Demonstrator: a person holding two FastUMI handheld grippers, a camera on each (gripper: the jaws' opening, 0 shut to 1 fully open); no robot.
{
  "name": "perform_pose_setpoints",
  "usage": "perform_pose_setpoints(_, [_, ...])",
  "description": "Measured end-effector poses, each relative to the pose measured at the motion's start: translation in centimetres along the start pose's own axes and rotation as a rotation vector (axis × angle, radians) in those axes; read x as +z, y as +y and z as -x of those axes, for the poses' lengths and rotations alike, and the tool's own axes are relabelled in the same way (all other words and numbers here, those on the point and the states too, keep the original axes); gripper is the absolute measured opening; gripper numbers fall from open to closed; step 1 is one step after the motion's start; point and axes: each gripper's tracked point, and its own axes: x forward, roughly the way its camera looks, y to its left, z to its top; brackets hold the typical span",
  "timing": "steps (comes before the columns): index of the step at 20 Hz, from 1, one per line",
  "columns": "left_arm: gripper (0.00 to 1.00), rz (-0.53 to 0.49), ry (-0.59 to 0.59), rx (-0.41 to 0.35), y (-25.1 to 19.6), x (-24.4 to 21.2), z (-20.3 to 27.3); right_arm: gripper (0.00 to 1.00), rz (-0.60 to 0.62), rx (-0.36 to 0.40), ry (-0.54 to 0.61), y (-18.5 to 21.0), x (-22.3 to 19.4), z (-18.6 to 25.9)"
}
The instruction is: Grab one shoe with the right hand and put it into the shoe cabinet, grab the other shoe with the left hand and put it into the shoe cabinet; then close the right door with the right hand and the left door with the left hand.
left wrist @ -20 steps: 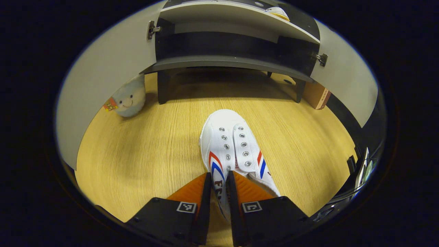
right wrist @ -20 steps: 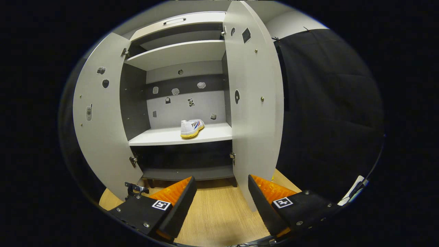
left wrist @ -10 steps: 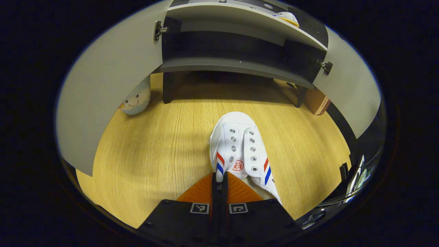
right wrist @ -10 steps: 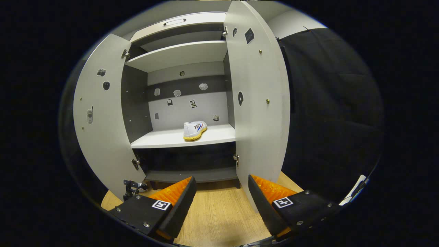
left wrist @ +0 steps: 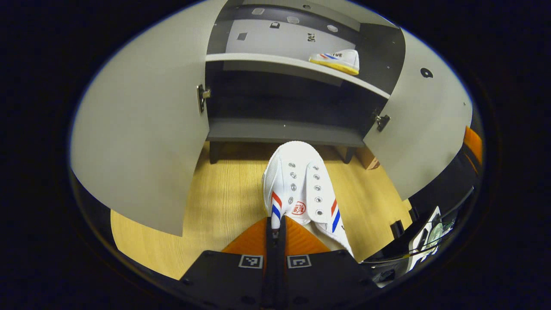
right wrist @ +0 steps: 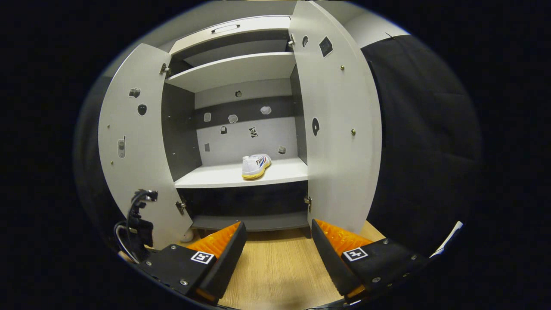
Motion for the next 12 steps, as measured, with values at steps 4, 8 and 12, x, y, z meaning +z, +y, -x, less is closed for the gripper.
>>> perform_pose_setpoints(4, [0.06,-0.002,-0.08,-0.021,0.11,-0.2,-0.57,0.93,0.006,0.029,0.001,0.72,-0.09,-0.48])
perform_pose_setpoints(8, [0.06,-0.028,-0.154,0.014,0.0,0.04,-0.47,0.93,0.024,0.046,-0.006,0.93,0.18,-0.34])
perform_pose_setpoints(12, [0.06,0.0,-0.207,0.006,0.06,0.31,-0.29,0.93,0.021,0.034,-0.013,0.29,0.27,-0.24])
